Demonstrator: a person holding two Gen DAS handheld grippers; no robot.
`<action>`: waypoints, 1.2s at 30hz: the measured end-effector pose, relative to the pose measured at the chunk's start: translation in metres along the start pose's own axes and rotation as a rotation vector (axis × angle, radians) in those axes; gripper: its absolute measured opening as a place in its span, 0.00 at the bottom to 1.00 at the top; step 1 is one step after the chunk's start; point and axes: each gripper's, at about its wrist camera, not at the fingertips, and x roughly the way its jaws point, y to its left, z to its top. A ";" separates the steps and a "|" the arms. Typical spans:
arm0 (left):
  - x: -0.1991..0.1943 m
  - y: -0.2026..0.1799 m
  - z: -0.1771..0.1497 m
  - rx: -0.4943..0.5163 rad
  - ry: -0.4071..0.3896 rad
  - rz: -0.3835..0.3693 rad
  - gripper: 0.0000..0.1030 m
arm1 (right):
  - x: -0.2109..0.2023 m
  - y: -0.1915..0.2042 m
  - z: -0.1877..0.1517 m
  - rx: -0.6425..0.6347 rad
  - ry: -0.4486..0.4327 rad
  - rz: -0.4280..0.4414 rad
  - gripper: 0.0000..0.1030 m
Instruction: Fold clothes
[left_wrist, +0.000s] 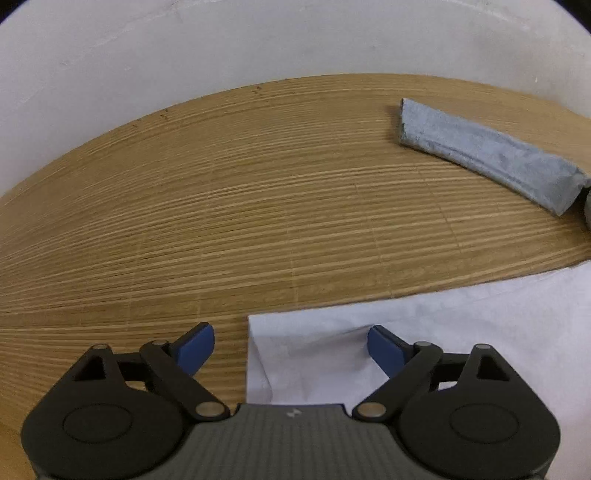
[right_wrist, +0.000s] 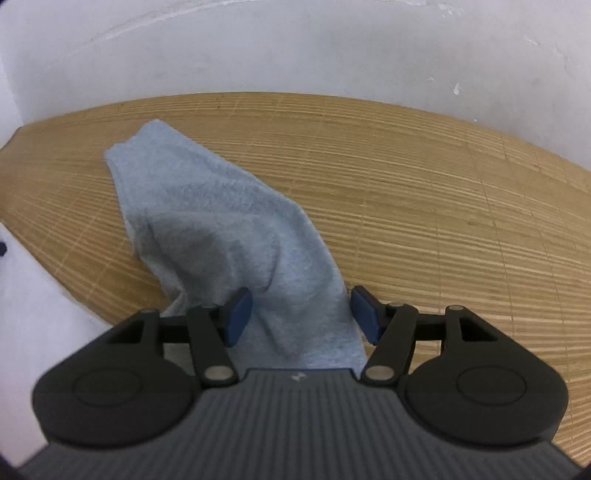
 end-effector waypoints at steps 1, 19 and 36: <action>0.000 0.002 0.001 -0.013 -0.003 -0.031 0.67 | 0.000 0.001 0.000 -0.007 -0.004 0.005 0.55; -0.109 -0.003 -0.041 0.089 -0.211 -0.126 0.13 | -0.157 0.021 -0.021 -0.018 -0.257 0.088 0.07; -0.120 -0.009 -0.147 0.148 -0.043 -0.102 0.13 | -0.219 0.064 -0.166 -0.005 -0.065 0.032 0.07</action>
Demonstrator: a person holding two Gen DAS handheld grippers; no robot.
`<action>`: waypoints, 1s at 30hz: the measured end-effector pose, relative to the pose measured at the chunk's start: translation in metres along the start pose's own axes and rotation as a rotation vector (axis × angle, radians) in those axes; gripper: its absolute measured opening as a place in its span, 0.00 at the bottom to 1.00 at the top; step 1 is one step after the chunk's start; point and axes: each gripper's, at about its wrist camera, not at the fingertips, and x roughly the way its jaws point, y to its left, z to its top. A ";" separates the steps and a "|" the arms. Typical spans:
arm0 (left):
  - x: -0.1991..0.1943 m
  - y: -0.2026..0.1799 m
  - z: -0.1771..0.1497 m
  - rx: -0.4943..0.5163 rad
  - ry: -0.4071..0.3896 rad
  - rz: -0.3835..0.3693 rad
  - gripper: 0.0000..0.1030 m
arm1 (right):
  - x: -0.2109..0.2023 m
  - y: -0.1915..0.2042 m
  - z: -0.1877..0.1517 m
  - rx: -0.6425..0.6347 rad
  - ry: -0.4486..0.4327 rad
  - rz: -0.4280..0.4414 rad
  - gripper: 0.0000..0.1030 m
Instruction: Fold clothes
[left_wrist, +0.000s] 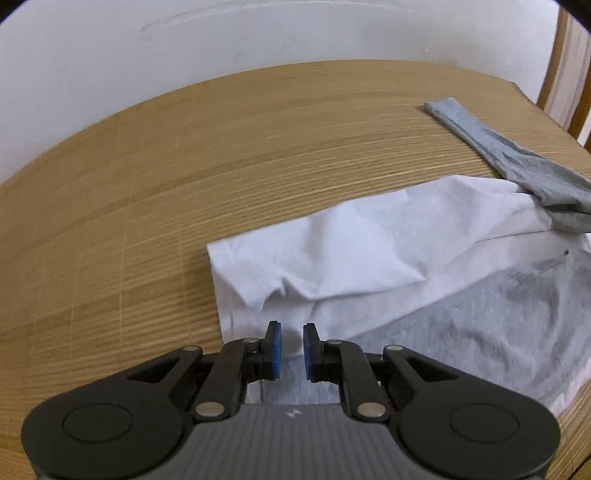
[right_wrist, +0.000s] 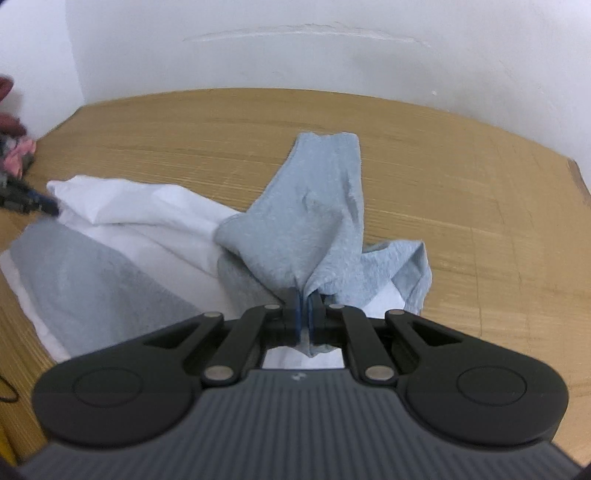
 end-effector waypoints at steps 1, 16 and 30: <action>-0.002 -0.001 0.000 -0.002 -0.005 0.009 0.13 | -0.004 0.000 -0.001 0.026 -0.012 0.003 0.07; -0.014 0.010 0.004 0.009 -0.059 -0.008 0.40 | 0.025 0.019 -0.014 -0.150 0.144 -0.069 0.07; 0.001 -0.004 0.006 0.111 -0.074 0.022 0.14 | 0.028 0.023 -0.024 -0.120 0.159 -0.092 0.08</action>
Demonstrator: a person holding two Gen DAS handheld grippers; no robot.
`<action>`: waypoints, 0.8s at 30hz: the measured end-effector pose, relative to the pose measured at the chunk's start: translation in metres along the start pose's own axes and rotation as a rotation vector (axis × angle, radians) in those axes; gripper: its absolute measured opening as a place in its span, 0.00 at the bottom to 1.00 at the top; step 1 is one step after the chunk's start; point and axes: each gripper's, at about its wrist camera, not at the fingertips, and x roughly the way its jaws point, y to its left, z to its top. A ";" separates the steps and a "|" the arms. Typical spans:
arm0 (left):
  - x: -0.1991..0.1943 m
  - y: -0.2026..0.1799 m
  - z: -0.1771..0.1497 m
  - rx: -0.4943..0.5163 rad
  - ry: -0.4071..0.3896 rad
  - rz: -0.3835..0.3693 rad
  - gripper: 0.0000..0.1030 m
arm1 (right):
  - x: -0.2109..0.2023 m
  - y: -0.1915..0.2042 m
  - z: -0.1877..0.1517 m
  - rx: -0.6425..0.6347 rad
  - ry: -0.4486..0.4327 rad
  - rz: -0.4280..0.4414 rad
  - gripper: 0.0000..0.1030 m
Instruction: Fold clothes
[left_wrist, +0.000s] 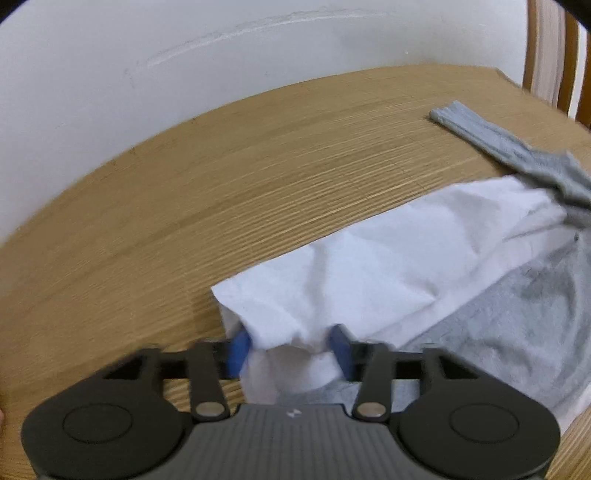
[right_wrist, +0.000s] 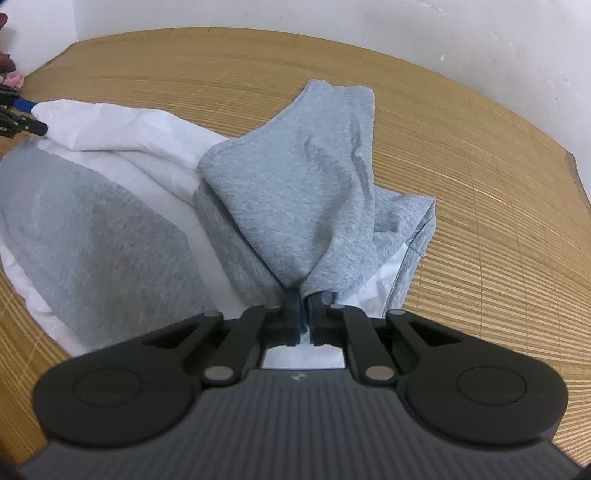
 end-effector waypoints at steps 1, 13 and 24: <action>0.000 0.003 0.000 -0.020 0.005 -0.019 0.12 | -0.002 0.000 -0.002 0.002 -0.002 -0.004 0.07; -0.003 0.026 -0.028 -0.080 0.100 0.049 0.16 | -0.015 -0.006 -0.010 0.008 0.021 -0.025 0.08; -0.033 -0.035 0.006 -0.008 -0.023 -0.001 0.67 | -0.063 -0.018 0.011 0.144 -0.104 -0.068 0.40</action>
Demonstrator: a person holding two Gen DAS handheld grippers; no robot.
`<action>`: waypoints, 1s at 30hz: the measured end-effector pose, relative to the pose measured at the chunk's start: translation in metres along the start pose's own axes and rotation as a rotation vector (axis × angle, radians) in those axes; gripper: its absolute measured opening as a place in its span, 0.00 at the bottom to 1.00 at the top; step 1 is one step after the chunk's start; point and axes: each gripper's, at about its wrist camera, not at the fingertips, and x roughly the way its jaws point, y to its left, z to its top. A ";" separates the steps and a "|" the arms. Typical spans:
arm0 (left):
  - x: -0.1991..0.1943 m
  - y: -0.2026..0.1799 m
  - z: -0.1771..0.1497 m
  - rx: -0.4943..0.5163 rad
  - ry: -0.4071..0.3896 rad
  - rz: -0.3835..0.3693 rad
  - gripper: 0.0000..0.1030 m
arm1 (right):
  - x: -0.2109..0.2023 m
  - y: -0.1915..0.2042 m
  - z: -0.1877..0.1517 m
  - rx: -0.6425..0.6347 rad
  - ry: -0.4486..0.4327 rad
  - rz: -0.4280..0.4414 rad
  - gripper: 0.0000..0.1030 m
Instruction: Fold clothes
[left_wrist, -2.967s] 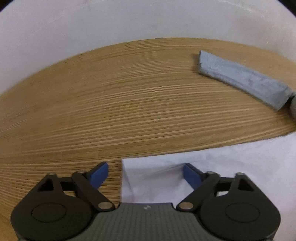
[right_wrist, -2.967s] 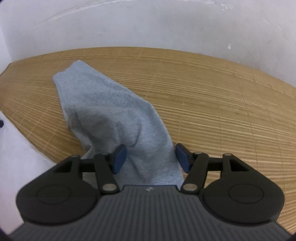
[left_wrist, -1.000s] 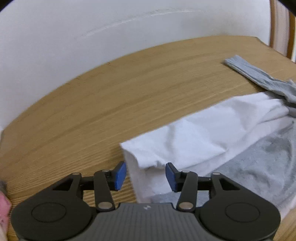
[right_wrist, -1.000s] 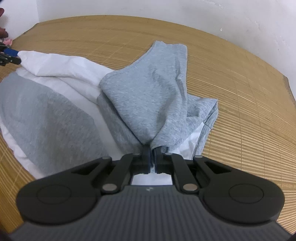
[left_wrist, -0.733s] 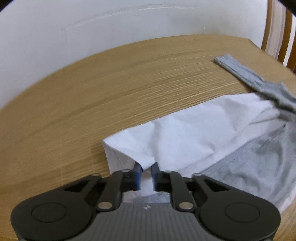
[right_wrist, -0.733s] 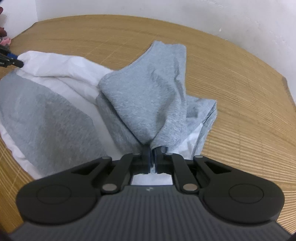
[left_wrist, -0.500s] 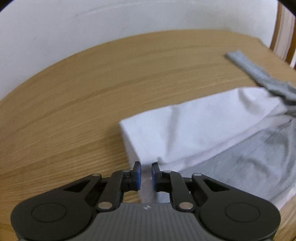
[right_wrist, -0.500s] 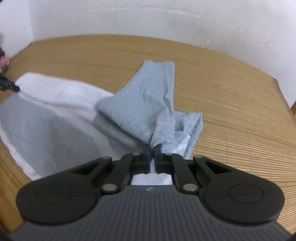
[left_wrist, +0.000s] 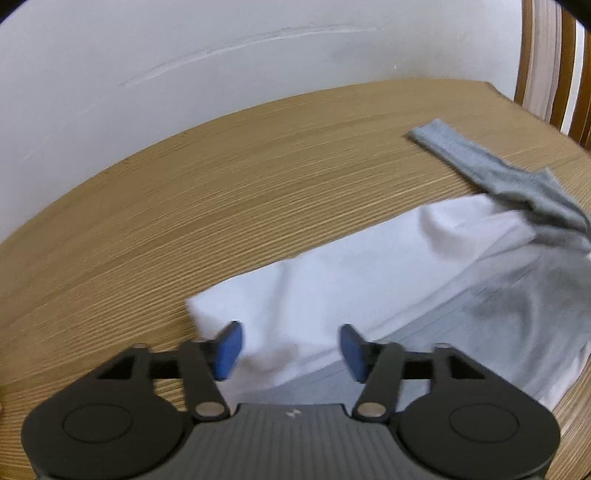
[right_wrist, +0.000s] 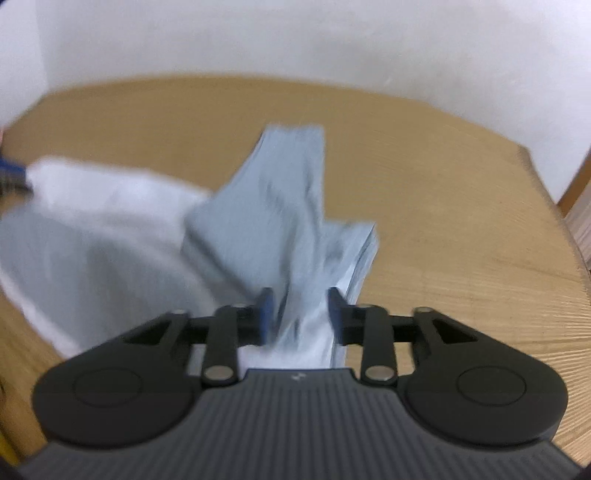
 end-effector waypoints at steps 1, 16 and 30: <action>0.002 -0.007 0.002 -0.014 0.003 0.000 0.68 | 0.001 -0.005 0.008 0.017 -0.024 0.005 0.47; 0.020 -0.081 -0.003 -0.283 0.174 0.041 0.68 | 0.218 -0.031 0.136 0.072 -0.018 0.089 0.50; -0.017 -0.093 0.005 -0.249 0.047 -0.003 0.68 | 0.047 -0.004 0.118 -0.079 -0.359 0.426 0.05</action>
